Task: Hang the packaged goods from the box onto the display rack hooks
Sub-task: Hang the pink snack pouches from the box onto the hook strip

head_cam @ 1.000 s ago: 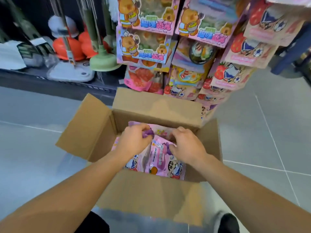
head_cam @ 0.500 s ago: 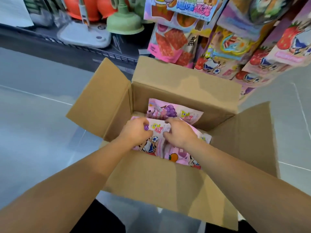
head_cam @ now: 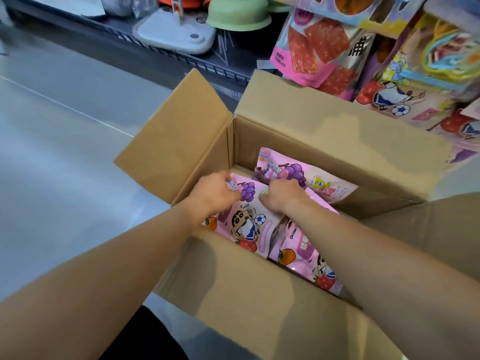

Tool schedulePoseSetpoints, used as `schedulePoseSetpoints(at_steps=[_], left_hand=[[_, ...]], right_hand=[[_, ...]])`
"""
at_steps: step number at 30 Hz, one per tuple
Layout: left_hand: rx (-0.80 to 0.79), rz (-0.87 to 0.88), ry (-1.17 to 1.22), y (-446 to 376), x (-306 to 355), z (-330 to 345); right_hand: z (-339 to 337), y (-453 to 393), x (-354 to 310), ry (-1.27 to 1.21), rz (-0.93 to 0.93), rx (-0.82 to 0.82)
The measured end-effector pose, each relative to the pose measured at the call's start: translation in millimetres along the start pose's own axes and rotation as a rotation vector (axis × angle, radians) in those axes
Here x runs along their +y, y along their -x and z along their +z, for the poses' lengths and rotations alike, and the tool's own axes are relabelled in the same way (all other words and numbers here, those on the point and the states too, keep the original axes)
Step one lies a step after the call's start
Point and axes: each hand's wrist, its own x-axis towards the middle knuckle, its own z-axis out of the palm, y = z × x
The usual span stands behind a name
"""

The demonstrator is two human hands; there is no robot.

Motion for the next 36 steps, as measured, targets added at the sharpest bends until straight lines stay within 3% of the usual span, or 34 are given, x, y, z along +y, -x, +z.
schedulePoseSetpoints(at_steps=[8, 12, 15, 17, 19, 21, 26, 31, 36], left_hand=[[0.06, -0.052, 0.06, 14, 4, 4], [0.134, -0.1, 0.202, 23, 11, 1], [0.181, -0.134, 0.448, 35, 23, -5], [0.146, -0.194, 0.749, 50, 38, -13], [-0.027, -0.186, 1.088, 69, 56, -21], [-0.215, -0.052, 1.278, 83, 72, -30], [-0.234, 0.247, 1.251, 103, 110, -61], [-0.215, 0.365, 1.084, 123, 155, -89], [-0.175, 0.381, 1.017, 164, 222, -131]], right_hand=[[-20, 3, 0, -0.235, -0.033, -0.106], [-52, 37, 27, -0.435, -0.045, 0.034], [-76, 73, 58, -0.783, -0.019, 0.095], [-88, 96, 74, -0.923, -0.022, 0.105], [-98, 122, 87, -1.008, -0.013, 0.099], [-103, 143, 97, -1.09, -0.018, 0.078], [-137, 189, 114, -1.175, -0.051, 0.18], [-194, 208, 106, -1.468, -0.129, 0.483], [-250, 255, 125, -1.507, -0.101, 0.644]])
